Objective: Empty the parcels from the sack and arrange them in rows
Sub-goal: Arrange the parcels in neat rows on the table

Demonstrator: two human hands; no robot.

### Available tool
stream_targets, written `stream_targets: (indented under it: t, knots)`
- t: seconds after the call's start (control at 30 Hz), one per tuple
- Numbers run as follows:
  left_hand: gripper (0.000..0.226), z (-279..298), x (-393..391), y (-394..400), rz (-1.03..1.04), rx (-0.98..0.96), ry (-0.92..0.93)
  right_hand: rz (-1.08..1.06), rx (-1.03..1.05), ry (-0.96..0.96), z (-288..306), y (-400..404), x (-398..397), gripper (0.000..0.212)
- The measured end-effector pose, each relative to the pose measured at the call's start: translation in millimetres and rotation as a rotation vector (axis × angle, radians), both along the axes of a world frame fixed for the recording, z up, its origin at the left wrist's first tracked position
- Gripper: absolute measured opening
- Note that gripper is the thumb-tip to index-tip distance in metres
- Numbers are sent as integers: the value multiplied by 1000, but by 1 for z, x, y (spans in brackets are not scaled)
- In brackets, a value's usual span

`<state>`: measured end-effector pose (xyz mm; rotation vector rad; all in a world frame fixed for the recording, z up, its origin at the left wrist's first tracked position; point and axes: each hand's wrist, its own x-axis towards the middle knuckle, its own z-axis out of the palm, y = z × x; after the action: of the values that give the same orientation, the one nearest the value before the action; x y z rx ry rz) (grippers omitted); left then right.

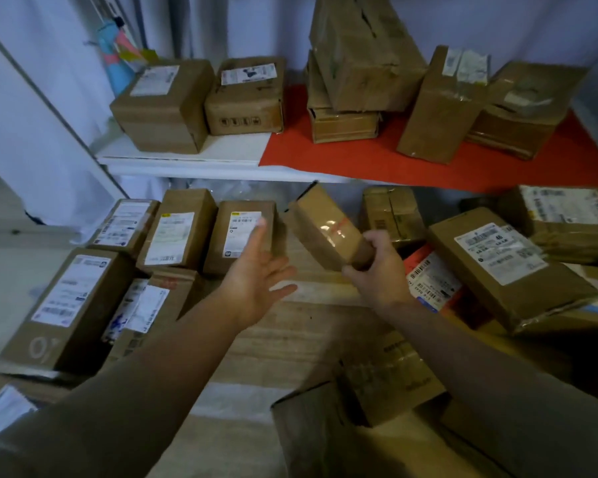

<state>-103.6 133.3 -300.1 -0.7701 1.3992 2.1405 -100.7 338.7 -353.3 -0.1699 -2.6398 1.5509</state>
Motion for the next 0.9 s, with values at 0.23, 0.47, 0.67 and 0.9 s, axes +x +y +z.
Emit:
stream_targets:
  t: [0.23,0.47,0.67,0.9]
  knots:
    - [49,7,32,-19,37,82,3,344,593,372,25,-7,32,65]
    - [41,1,55,-48,50,84,31,33,-59,-89,36,-28,51,49]
    - [41,-1,72,-44,-33,-29,-25,-86,-603,-615,38,-45,51,43]
    - [28,-13,67,-36,-61,-242,-26,-300,-570,-548,7,-37,34,34]
